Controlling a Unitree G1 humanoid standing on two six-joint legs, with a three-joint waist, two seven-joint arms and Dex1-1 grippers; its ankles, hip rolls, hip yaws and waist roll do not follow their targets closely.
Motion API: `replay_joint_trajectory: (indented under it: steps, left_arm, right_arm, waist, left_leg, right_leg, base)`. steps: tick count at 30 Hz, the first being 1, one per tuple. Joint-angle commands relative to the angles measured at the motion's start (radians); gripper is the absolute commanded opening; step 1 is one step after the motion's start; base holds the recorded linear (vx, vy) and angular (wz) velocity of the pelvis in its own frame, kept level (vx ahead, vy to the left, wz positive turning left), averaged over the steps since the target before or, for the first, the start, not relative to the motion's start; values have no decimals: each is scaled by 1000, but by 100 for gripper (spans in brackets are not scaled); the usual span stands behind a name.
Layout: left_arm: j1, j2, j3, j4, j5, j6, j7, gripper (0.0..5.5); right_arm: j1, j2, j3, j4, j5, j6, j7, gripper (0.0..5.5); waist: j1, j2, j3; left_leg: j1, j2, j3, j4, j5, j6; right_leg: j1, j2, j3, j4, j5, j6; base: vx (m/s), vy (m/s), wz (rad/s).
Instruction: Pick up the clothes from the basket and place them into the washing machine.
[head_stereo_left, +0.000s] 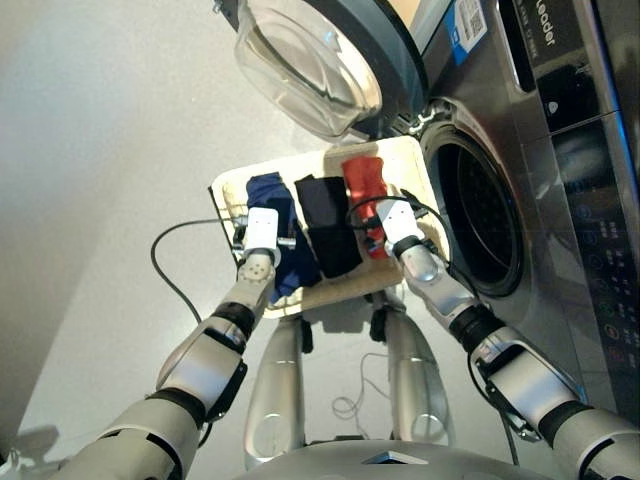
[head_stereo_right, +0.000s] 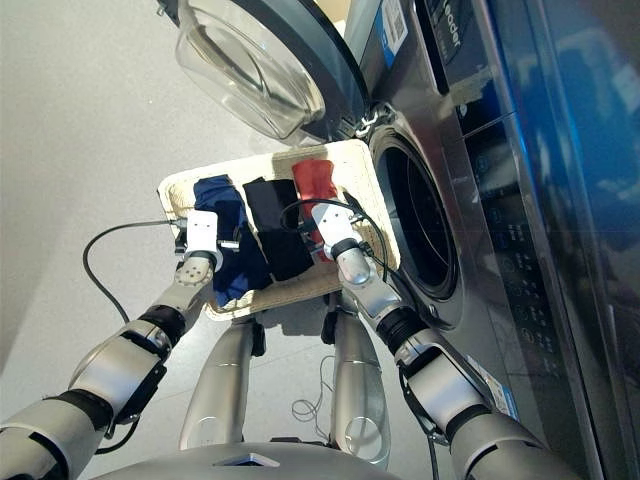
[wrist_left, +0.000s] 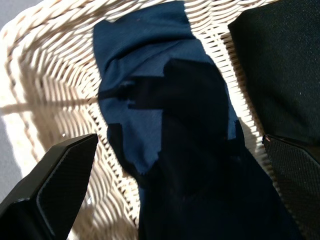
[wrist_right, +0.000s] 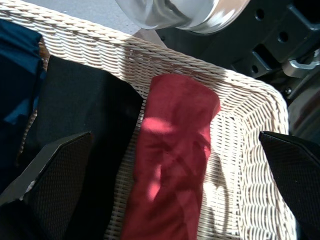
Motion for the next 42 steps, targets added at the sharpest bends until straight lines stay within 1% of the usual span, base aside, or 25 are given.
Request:
replay_joint_trajectory:
  steps: [1,5,9,16,19,24,26,33,37,40,41,42]
  left_arm:
    - [-38,22,50,35,-37,-44,27,550]
    - [-55,19,83,45,-94,-42,19,550]
    - [-58,3,110,34,-151,-42,13,550]
    - [-79,3,113,40,-159,-41,14,550]
    - [-83,2,118,32,-165,-43,19,550]
    - [-91,-6,153,37,-217,-45,22,550]
    - [-95,-5,158,38,-221,-45,21,550]
    - [-103,16,171,40,-227,-47,24,550]
    - [-113,37,189,38,-241,-51,25,550]
    - [-116,49,212,40,-259,-55,30,550]
    - [-115,48,232,30,-289,-62,26,416]
    - [-109,47,238,23,-299,-67,23,233]
  right_arm:
    - [-37,18,29,-87,-24,-72,-12,550]
    - [-50,26,31,-75,-28,-74,-20,550]
    - [-56,31,27,-65,-26,-71,-28,550]
    - [-65,28,30,-76,-20,-77,-32,550]
    - [-63,26,27,-84,-22,-78,-36,550]
    - [-62,26,21,-89,-16,-82,-41,550]
    - [-56,25,17,-93,-11,-84,-40,550]
    - [-55,15,21,-105,12,-85,-14,550]
    - [-46,3,31,-129,10,-88,-3,550]
    - [-29,0,32,-141,17,-89,6,550]
    - [-20,-1,30,-142,14,-90,9,550]
    - [-15,-2,28,-142,10,-87,11,550]
  waist:
    - [-35,15,-14]
    - [-43,13,-7]
    - [-46,14,-6]
    - [-52,2,-1]
    - [-53,-3,6]
    - [-55,-10,18]
    - [-57,-11,17]
    - [-61,-18,9]
    - [-65,-23,-1]
    - [-67,-24,-9]
    - [-66,-24,-16]
    - [-66,-22,-22]
  left_leg:
    - [-113,-18,-11,116,-61,-2]
    - [-168,-14,-17,160,-78,8]
    - [-196,-18,-28,169,-87,11]
    - [-238,-15,-32,163,-83,8]
    - [-257,-13,-29,167,-84,9]
    - [-295,-8,-31,190,-90,13]
    - [-305,-6,-34,196,-93,14]
    - [-337,-3,-34,215,-100,15]
    - [-369,0,-38,264,-119,20]
    - [-400,0,-41,317,-140,24]
    - [-413,-1,-42,336,-146,25]
    - [-418,-2,-43,343,-149,26]
  right_leg:
    - [-34,-15,47,-21,13,124]
    - [-84,-15,55,15,6,121]
    - [-113,-12,55,24,-2,117]
    - [-151,-13,55,17,5,119]
    - [-170,-13,58,21,9,120]
    - [-206,-11,58,42,7,123]
    - [-216,-12,56,49,5,123]
    - [-244,-13,50,64,3,125]
    - [-276,-9,51,116,-15,121]
    - [-302,-12,49,162,-31,116]
    - [-312,-15,45,181,-38,115]
    - [-315,-16,44,187,-41,113]
  base:
    - [0,0,0]
    - [0,0,0]
    - [0,0,0]
    - [0,0,0]
    - [0,0,0]
    - [0,0,0]
    - [0,0,0]
    - [0,0,0]
    - [0,0,0]
    - [0,0,0]
    - [0,0,0]
    - [0,0,0]
